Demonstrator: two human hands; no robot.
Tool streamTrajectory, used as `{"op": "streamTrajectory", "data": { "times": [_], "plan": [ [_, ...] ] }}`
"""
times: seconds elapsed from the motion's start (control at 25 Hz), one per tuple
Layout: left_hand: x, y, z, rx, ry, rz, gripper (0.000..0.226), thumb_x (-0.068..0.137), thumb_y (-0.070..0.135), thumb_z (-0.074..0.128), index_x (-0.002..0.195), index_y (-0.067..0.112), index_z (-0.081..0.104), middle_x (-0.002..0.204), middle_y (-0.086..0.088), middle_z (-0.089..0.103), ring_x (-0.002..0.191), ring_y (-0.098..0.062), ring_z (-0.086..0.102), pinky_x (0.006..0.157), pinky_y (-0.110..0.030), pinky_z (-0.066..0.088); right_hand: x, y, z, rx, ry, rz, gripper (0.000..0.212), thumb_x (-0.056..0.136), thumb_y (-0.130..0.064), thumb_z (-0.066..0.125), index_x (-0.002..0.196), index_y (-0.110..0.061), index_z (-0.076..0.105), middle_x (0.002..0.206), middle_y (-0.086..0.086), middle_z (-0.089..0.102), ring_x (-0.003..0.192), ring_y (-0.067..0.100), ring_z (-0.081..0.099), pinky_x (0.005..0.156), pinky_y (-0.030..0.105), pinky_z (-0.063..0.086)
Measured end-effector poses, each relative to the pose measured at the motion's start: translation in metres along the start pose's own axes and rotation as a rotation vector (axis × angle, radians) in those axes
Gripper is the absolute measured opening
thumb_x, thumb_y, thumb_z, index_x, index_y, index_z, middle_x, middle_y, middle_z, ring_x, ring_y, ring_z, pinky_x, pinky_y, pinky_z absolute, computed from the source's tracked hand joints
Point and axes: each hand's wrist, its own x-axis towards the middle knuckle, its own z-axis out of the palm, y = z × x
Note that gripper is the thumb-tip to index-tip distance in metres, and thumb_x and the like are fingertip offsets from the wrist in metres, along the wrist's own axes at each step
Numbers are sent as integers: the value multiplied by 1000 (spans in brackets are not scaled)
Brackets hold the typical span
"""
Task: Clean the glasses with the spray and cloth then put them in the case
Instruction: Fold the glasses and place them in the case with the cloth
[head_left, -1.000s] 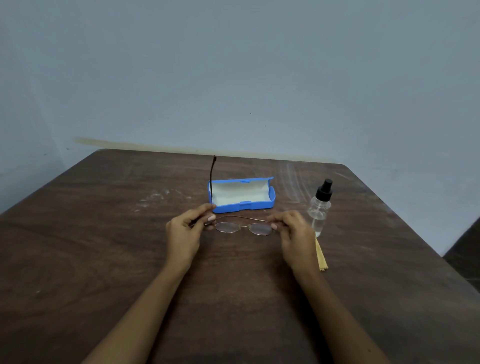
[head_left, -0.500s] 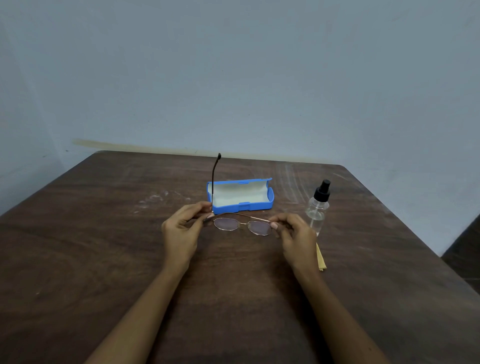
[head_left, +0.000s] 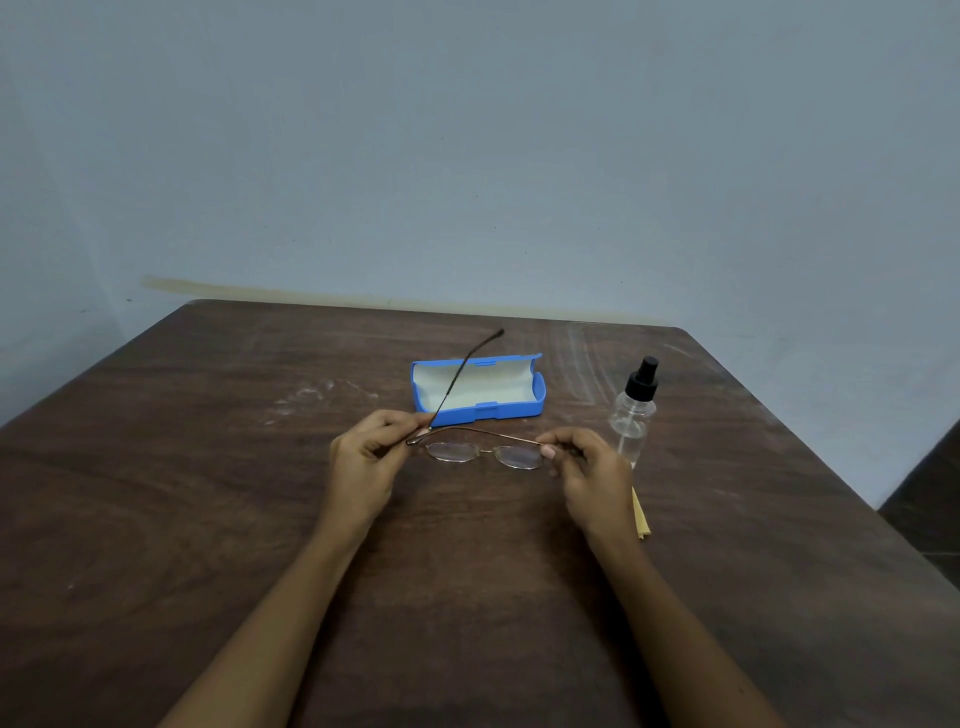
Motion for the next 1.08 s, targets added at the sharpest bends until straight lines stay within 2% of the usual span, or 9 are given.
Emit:
{"op": "streamTrajectory", "data": {
  "times": [0.08,0.2,0.28,0.4,0.52,0.68,0.84,1.0,1.08],
  "plan": [
    [0,0,0,-2,-24,-7,35,75,-13,62,102,8,65,82,-1,67,80,-8,61,79,-34,50,0,0,0,16,4,11,27,82,2,60,75,-23,63,80,3,64,56,10,52,62,25,47],
    [1,0,-1,36,-38,17,34,74,-11,63,100,12,67,81,3,67,77,1,61,76,-16,48,0,0,-1,21,4,16,31,82,1,61,73,-28,62,81,3,65,55,8,52,61,23,48],
    [1,0,-2,52,-41,35,32,75,-11,63,95,12,70,80,2,67,78,3,61,75,-10,46,0,1,0,23,5,19,24,82,0,61,76,-23,65,83,6,67,55,9,53,63,23,48],
    [1,0,-3,61,-30,38,32,75,-12,62,89,16,71,81,0,67,79,4,61,76,-7,44,1,1,1,19,5,24,12,82,-1,62,86,-10,68,87,11,69,57,11,54,65,24,49],
    [2,0,-2,46,-13,20,36,75,-14,60,89,17,70,82,-2,67,79,5,62,77,-7,44,1,-1,0,61,-4,38,16,82,-1,62,92,-12,68,91,9,70,59,7,56,60,12,48],
    [4,-2,-2,-95,11,-103,33,76,-13,61,100,8,67,90,-6,66,79,3,62,82,-17,49,-1,-5,-2,253,-68,15,35,83,2,59,102,-27,62,80,-15,65,70,-2,58,57,14,49],
    [4,-3,0,-213,-20,-220,25,73,-11,64,95,2,69,83,-4,66,67,5,61,69,-9,50,1,-4,-2,338,-91,11,39,85,2,56,102,-32,64,65,-12,55,65,0,50,57,22,45],
    [5,-5,-1,-318,-6,-335,17,74,-7,65,85,5,71,77,0,70,62,2,62,63,-9,50,2,-4,-3,400,-127,22,51,87,1,54,125,-33,49,69,-7,51,63,0,50,56,16,47],
    [4,-5,-1,-358,-13,-409,19,75,-6,64,79,11,71,67,4,72,58,0,62,59,-9,50,2,-3,-3,408,-161,24,46,88,0,52,125,-28,52,73,-5,53,66,4,52,56,16,46]
  ]
}}
